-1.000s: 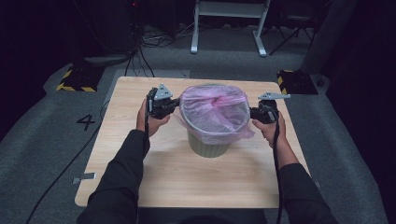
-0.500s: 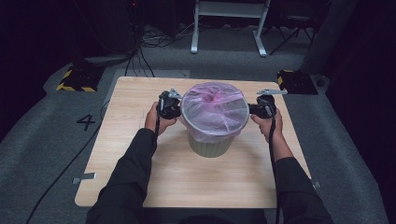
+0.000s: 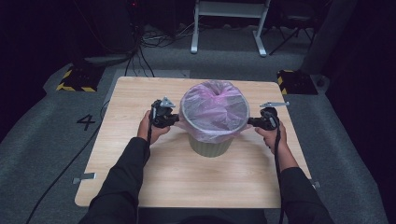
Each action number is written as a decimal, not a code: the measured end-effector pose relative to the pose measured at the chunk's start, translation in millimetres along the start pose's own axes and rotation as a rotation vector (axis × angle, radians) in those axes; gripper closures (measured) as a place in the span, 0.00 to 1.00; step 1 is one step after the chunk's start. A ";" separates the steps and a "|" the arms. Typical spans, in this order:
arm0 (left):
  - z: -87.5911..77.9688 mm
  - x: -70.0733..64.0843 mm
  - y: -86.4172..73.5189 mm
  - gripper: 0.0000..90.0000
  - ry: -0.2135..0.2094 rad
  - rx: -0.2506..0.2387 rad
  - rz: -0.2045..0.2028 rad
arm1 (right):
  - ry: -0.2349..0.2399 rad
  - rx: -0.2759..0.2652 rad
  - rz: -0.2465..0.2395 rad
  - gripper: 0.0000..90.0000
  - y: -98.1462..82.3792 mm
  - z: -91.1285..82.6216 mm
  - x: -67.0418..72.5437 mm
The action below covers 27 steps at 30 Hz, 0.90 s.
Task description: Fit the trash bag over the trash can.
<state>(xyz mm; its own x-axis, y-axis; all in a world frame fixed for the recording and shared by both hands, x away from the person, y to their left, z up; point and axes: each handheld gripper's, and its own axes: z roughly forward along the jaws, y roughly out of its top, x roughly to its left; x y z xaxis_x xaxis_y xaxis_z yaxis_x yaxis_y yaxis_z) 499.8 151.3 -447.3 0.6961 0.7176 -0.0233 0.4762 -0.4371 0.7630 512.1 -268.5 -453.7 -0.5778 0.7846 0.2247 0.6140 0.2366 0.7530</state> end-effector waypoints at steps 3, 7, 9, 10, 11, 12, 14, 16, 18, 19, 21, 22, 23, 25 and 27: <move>-9.3 -1.4 -6.7 0.66 0.053 -0.034 -0.032 | -0.008 -0.042 -0.026 0.86 -4.8 -8.6 -2.3; -31.6 -7.8 -13.0 0.38 0.094 -0.090 0.027 | -0.028 -0.081 -0.115 0.64 -7.2 -24.7 -1.4; -44.7 -12.4 -14.2 0.32 0.093 -0.127 0.059 | -0.030 -0.094 -0.150 0.58 -6.4 -35.9 -0.8; -49.7 -14.0 -14.2 0.30 0.095 -0.137 0.073 | -0.041 -0.104 -0.167 0.55 -5.7 -41.4 -0.3; -55.7 -16.0 -13.9 0.30 0.100 -0.147 0.091 | -0.046 -0.112 -0.179 0.51 -5.1 -45.5 0.2; -61.2 -17.2 -13.7 0.29 0.093 -0.162 0.101 | -0.051 -0.119 -0.194 0.48 -4.1 -50.9 0.7; -71.4 -20.2 -13.4 0.28 0.077 -0.189 0.115 | -0.078 -0.131 -0.222 0.43 -2.0 -61.3 1.6; -78.3 -25.3 -12.8 0.27 0.037 -0.208 0.134 | -0.099 -0.139 -0.240 0.42 -0.8 -68.2 3.0; -81.5 -34.9 -11.5 0.24 -0.003 -0.211 0.161 | -0.115 -0.143 -0.251 0.41 0.4 -75.2 4.5; -82.3 -41.0 -11.2 0.24 -0.021 -0.213 0.181 | -0.115 -0.150 -0.255 0.40 0.6 -77.3 5.3; -83.4 -52.2 -10.3 0.23 -0.041 -0.214 0.212 | -0.097 -0.174 -0.269 0.40 0.8 -83.7 8.3; -83.9 -56.8 -9.5 0.22 -0.045 -0.213 0.222 | -0.089 -0.189 -0.276 0.40 0.9 -87.1 10.4; -84.5 -60.2 -8.8 0.22 -0.060 -0.220 0.228 | -0.089 -0.197 -0.285 0.39 1.1 -90.2 13.0; -85.1 -66.9 -7.6 0.21 -0.076 -0.232 0.232 | -0.089 -0.213 -0.305 0.38 1.2 -95.8 18.2; -85.0 -71.7 -6.9 0.21 -0.082 -0.235 0.242 | -0.073 -0.226 -0.317 0.37 0.8 -100.6 23.9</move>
<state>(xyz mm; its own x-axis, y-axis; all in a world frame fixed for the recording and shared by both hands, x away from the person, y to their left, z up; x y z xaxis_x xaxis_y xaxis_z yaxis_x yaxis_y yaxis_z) 400.9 149.0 -396.0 0.8192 0.5582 0.1315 0.1623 -0.4456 0.8804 444.7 -307.2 -385.5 -0.6751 0.7335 -0.0791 0.2727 0.3477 0.8970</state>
